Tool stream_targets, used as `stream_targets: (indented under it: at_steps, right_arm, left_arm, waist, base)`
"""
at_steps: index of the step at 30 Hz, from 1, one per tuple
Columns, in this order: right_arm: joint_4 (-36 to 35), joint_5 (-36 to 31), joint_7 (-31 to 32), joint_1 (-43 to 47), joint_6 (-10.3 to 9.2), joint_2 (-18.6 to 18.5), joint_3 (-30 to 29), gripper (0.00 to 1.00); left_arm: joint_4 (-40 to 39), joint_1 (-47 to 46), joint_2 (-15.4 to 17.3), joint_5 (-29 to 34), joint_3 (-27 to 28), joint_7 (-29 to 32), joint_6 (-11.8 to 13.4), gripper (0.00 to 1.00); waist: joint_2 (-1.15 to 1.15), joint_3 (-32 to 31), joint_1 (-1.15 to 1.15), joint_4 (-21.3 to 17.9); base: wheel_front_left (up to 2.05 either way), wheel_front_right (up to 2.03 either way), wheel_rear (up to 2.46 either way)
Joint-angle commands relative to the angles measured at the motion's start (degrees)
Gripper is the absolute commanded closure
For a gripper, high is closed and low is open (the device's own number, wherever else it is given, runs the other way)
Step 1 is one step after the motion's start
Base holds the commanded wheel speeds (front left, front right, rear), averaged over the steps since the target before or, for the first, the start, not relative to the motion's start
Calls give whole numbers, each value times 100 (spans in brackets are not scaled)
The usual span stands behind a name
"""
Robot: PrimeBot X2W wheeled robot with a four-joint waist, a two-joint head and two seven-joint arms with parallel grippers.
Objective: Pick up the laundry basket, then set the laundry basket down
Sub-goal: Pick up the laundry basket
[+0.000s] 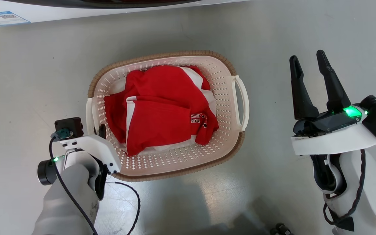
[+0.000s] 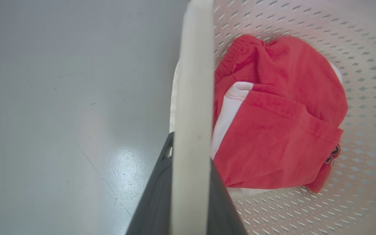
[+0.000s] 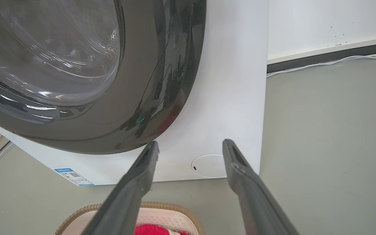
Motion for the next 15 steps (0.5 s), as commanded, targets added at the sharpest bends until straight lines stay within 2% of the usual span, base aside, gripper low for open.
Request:
stream_targets:
  at_steps: [1,15]
  right_arm:
    - [-105,15,-37,137,40,-32,123,0]
    - [-89,-22,-37,209,40,-184,153,0]
  left_arm:
    - [-33,233,114,47,124,-37,-81,100]
    - [133,310,259,169,19,-37,-156,100]
  waist:
    - [0,-6,0,12]
    - [0,-67,0,135]
  base:
    - [0,0,0]
    - [0,0,0]
